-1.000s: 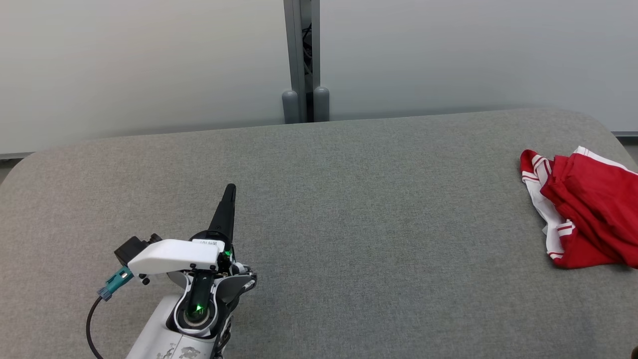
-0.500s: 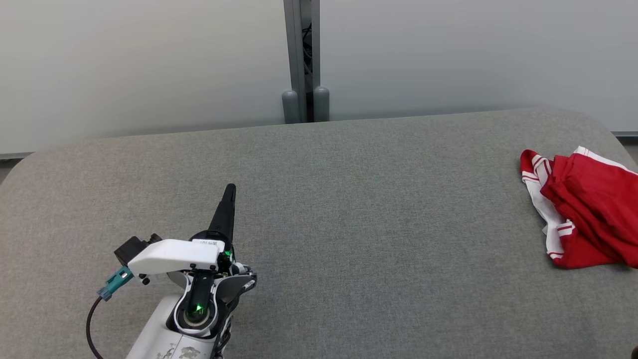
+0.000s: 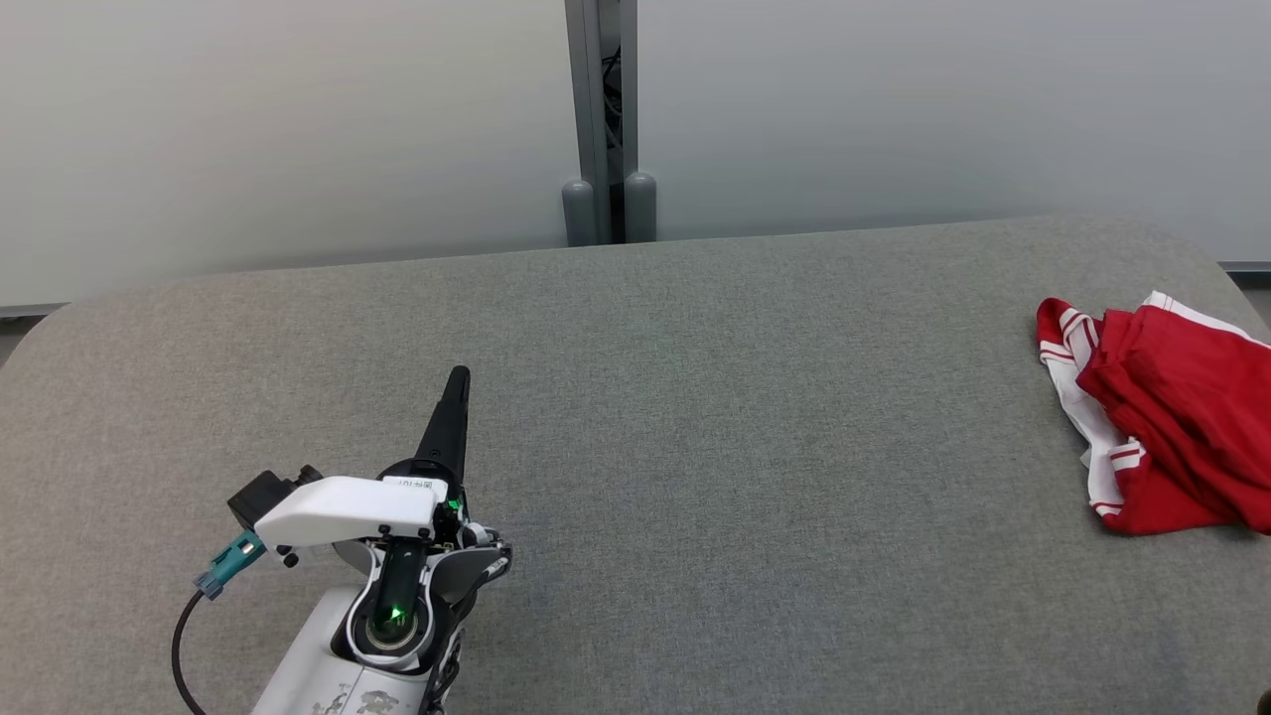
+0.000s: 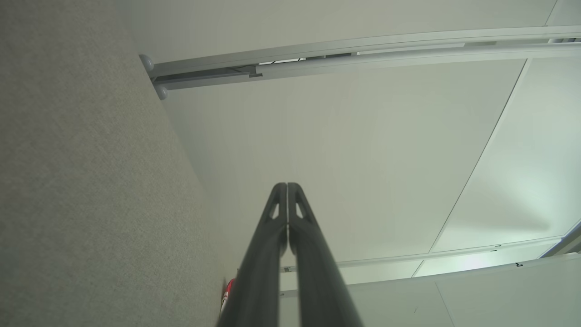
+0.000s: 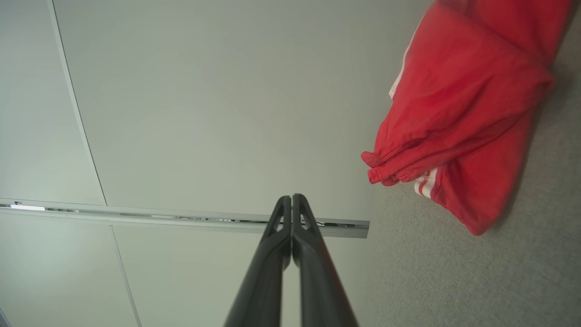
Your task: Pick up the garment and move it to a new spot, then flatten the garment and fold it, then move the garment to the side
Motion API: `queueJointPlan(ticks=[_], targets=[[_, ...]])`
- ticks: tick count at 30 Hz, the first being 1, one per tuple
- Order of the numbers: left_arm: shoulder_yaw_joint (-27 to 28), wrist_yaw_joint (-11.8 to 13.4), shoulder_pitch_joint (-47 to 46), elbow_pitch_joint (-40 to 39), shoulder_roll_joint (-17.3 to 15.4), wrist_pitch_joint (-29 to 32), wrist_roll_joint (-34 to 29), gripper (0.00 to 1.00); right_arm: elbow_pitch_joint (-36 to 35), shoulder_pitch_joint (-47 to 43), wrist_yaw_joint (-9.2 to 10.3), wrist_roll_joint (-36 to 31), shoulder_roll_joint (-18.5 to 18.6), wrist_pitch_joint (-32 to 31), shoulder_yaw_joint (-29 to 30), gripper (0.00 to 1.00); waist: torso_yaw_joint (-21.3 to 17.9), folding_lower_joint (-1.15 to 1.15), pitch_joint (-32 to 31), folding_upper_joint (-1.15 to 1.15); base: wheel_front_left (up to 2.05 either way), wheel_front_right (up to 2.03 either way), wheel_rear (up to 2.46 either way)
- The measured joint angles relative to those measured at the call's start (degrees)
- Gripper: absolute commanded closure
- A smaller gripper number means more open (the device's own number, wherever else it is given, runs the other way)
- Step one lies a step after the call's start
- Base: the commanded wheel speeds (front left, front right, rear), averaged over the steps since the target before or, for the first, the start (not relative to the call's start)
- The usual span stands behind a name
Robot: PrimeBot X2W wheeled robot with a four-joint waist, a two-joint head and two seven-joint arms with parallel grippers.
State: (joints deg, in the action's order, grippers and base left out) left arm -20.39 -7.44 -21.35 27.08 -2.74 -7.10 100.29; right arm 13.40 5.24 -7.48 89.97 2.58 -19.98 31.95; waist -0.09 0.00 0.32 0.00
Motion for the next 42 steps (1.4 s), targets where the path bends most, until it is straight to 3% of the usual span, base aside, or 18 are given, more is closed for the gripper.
queueJointPlan(ticks=[42], targets=[[0.0, 0.0, 0.0, 0.0, 0.0, 0.0, 0.0, 1.0, 0.0, 0.01, 0.0, 0.0, 0.0, 0.0, -0.02, 1.0, 0.0, 0.0, 0.0, 0.0, 0.0, 0.0, 0.0]])
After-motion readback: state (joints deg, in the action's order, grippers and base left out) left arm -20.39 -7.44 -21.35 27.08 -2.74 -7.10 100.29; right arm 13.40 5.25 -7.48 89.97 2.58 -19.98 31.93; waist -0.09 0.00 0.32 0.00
